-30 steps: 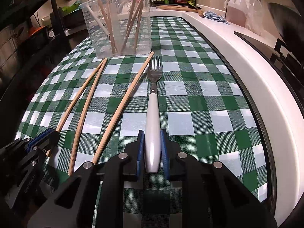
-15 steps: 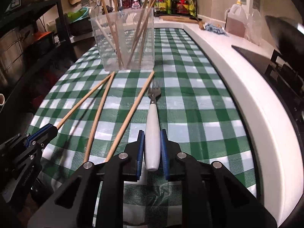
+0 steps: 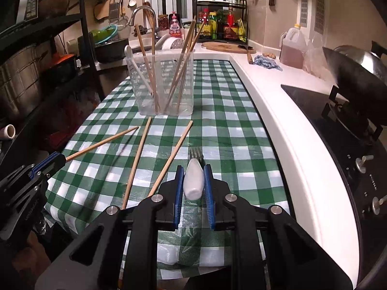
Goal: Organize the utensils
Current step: 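Lift the fork with right tool while left tool lifts its chopstick, then carry fork and chopstick over the clear container with both tools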
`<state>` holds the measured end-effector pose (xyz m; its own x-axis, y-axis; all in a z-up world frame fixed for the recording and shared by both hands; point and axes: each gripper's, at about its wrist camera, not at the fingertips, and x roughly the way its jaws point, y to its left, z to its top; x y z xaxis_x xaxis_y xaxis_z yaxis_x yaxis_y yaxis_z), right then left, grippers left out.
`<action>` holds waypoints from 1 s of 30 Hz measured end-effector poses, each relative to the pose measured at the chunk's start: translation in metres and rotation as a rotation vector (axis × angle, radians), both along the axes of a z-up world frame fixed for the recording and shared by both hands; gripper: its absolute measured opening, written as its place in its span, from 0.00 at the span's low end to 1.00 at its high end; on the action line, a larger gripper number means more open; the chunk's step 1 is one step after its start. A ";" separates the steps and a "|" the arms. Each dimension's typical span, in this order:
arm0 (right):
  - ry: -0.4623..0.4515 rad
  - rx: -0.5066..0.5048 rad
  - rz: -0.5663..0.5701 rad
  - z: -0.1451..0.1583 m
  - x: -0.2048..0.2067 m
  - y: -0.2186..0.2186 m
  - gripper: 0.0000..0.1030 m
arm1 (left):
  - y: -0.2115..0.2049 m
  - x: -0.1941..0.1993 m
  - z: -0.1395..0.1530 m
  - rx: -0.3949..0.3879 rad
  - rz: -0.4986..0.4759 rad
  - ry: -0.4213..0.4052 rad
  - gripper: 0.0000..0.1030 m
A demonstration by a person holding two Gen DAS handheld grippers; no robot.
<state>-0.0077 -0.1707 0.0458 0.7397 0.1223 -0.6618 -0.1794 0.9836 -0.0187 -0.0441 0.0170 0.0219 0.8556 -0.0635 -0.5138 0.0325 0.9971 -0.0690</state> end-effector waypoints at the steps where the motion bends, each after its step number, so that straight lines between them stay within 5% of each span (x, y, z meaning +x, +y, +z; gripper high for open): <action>1: -0.004 -0.002 0.003 0.002 -0.001 0.000 0.16 | 0.000 -0.001 0.001 0.000 0.001 -0.004 0.06; 30: -0.109 0.066 0.093 0.070 0.018 0.003 0.15 | 0.034 0.018 0.081 -0.073 -0.013 -0.108 0.06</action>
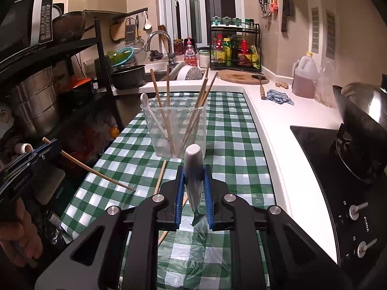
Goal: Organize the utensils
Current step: 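Carry fork and chopstick over the clear container with both tools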
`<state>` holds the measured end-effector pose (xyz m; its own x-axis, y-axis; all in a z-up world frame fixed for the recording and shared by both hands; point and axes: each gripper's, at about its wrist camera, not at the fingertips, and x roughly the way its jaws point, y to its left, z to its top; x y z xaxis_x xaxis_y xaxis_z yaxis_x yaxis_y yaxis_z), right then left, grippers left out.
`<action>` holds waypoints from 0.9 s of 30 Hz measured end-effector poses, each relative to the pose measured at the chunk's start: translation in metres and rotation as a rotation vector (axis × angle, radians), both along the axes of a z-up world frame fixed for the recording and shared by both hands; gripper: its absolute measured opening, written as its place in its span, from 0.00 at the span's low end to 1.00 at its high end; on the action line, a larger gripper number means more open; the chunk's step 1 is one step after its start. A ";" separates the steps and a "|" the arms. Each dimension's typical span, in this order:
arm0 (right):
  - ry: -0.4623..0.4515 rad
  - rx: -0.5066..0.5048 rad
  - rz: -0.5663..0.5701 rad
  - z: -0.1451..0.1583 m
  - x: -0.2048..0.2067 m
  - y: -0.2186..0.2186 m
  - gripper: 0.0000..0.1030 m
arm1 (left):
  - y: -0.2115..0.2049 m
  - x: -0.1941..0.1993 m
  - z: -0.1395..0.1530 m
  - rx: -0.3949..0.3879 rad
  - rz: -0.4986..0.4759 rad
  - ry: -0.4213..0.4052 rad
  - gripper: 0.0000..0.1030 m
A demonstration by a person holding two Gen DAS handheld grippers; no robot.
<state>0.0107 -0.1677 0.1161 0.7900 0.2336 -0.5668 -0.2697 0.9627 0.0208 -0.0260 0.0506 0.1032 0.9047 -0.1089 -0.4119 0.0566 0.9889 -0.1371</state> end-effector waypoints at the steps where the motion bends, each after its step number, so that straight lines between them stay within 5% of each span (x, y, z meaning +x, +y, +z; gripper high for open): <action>1: -0.001 0.002 0.002 0.001 0.001 0.001 0.15 | 0.001 0.003 0.003 -0.001 -0.006 0.005 0.06; 14: 0.001 0.033 0.007 0.016 0.022 0.007 0.15 | 0.009 0.041 0.033 -0.035 -0.033 0.082 0.06; 27: 0.035 0.033 0.000 0.002 0.045 0.009 0.15 | -0.001 0.079 0.023 -0.018 -0.053 0.126 0.06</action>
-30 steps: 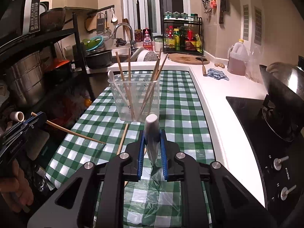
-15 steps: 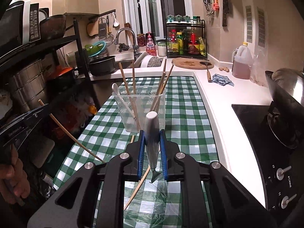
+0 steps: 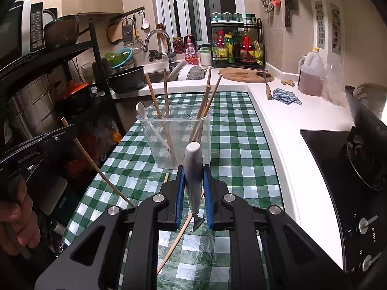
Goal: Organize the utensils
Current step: 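Carry fork and chopstick over the clear container with both tools, then lower both tools into the container and open them to drop fork and chopstick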
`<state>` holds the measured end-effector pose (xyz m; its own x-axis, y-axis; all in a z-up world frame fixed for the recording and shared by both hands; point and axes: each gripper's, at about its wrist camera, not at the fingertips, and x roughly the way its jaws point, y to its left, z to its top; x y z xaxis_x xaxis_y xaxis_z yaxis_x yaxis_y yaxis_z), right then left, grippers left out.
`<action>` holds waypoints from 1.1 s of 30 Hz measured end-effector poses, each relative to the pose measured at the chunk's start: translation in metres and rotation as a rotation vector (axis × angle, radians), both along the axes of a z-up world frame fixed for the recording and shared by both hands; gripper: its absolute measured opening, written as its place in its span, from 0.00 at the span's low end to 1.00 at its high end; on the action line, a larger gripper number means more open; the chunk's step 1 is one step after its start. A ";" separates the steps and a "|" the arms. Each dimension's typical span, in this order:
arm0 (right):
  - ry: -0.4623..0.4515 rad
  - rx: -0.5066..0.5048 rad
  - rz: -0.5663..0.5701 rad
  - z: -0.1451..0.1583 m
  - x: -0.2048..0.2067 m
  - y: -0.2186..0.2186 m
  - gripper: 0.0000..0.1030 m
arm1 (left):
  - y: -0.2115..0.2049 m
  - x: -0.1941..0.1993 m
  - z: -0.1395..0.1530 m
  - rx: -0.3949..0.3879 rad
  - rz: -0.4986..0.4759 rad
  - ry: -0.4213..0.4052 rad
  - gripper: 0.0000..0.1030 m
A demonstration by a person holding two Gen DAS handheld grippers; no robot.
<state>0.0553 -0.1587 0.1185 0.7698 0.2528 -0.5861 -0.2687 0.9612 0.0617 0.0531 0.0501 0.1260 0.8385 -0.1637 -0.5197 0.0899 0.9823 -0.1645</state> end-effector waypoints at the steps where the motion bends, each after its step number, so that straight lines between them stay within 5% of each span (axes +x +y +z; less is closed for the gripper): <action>1: 0.003 -0.002 -0.001 -0.001 0.002 0.000 0.15 | -0.001 0.004 -0.002 0.001 -0.002 0.002 0.06; 15: 0.030 -0.033 -0.014 -0.008 0.026 0.001 0.14 | 0.005 0.026 -0.007 -0.052 -0.009 -0.003 0.06; 33: -0.074 -0.016 0.055 0.112 0.056 0.026 0.13 | 0.027 0.061 0.111 -0.105 -0.039 -0.130 0.06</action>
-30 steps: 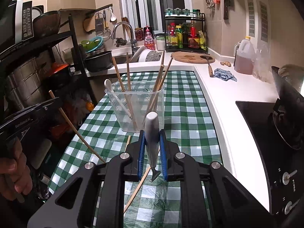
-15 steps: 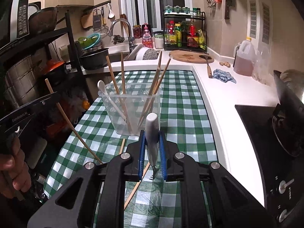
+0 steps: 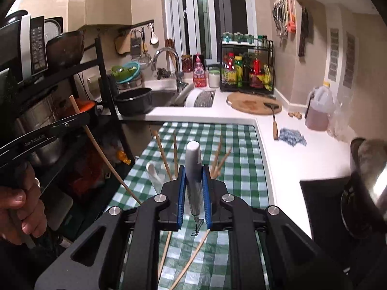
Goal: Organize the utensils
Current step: 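Lower both tools into the container and open them to drop fork and chopstick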
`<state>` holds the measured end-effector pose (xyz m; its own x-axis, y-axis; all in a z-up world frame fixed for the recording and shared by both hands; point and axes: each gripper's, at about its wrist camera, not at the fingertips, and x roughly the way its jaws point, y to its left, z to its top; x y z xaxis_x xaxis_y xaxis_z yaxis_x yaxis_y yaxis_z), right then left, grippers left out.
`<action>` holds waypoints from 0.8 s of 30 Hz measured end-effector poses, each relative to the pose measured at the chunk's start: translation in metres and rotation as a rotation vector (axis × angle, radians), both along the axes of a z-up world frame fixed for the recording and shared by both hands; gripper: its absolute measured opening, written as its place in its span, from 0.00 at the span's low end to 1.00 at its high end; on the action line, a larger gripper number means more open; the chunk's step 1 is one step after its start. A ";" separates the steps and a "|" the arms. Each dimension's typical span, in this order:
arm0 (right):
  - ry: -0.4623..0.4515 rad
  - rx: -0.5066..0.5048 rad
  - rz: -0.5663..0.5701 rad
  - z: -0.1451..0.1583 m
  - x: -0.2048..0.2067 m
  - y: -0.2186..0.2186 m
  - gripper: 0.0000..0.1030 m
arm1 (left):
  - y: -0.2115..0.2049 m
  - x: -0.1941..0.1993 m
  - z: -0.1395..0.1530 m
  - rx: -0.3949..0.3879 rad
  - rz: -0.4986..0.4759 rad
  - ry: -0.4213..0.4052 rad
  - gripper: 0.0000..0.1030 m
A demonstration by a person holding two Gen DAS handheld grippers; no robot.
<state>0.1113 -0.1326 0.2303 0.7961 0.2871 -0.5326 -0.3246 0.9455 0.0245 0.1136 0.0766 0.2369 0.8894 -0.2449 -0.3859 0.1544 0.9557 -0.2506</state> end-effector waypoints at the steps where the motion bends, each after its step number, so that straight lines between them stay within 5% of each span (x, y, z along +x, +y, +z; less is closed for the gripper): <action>1: -0.011 0.001 0.005 0.009 0.004 0.003 0.13 | 0.002 0.003 0.009 -0.011 0.001 -0.022 0.06; 5: -0.061 0.006 0.001 0.035 0.019 0.011 0.13 | 0.005 0.015 0.024 -0.032 0.004 -0.081 0.06; 10: -0.091 -0.004 -0.009 0.047 0.047 0.022 0.13 | 0.004 0.038 0.005 -0.039 0.009 -0.113 0.06; 24: -0.020 -0.019 0.008 -0.018 0.109 0.045 0.12 | 0.006 0.083 -0.046 -0.025 0.016 -0.075 0.06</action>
